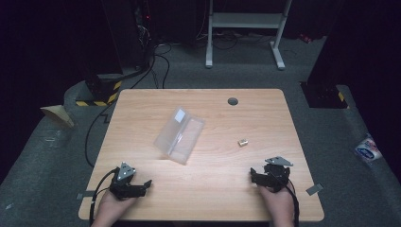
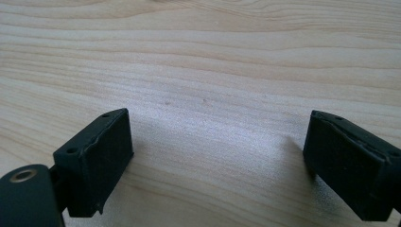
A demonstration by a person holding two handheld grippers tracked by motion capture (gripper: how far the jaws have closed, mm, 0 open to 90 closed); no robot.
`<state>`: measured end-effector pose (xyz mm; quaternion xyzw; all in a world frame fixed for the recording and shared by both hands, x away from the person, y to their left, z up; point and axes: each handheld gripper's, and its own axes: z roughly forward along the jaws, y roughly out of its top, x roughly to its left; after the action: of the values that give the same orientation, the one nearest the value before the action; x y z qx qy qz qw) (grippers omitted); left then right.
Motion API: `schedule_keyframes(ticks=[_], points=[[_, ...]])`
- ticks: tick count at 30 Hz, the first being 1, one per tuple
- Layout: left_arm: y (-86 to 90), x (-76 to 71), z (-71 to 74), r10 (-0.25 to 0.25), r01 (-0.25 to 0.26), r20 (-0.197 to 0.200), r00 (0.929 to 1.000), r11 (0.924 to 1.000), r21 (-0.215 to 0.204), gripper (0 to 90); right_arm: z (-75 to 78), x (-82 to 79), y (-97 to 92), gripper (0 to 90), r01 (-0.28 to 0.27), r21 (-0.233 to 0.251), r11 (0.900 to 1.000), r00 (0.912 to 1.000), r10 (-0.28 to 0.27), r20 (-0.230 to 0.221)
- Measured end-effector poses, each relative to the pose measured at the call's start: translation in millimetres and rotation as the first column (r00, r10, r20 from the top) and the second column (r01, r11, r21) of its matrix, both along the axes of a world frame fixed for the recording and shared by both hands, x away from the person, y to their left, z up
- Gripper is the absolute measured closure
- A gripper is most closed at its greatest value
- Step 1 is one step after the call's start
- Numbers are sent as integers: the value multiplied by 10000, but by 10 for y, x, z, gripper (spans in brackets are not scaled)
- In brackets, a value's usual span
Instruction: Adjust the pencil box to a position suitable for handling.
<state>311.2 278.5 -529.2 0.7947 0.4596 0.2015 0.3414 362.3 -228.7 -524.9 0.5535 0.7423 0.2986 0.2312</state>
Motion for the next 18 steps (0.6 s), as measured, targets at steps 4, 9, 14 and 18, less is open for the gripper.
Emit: schedule_keyframes(ticks=[4,9,14,18], points=[[-40,16,32,-43,43,-257,9997,10000,12,152,0,3,0,85,-24,8,10000,10000,24,-7],[-63,39,135,115,-128,-245,9996,9985,-528,165,0,2,-4,86,-108,5,9999,9999,108,-1],[-158,36,165,175,-172,28,9998,9964,-835,182,-2,5,-5,87,-136,5,9999,9999,136,21],[-253,54,180,-15,22,96,10000,9974,-722,180,1,8,5,99,-133,18,9999,9999,133,22]])
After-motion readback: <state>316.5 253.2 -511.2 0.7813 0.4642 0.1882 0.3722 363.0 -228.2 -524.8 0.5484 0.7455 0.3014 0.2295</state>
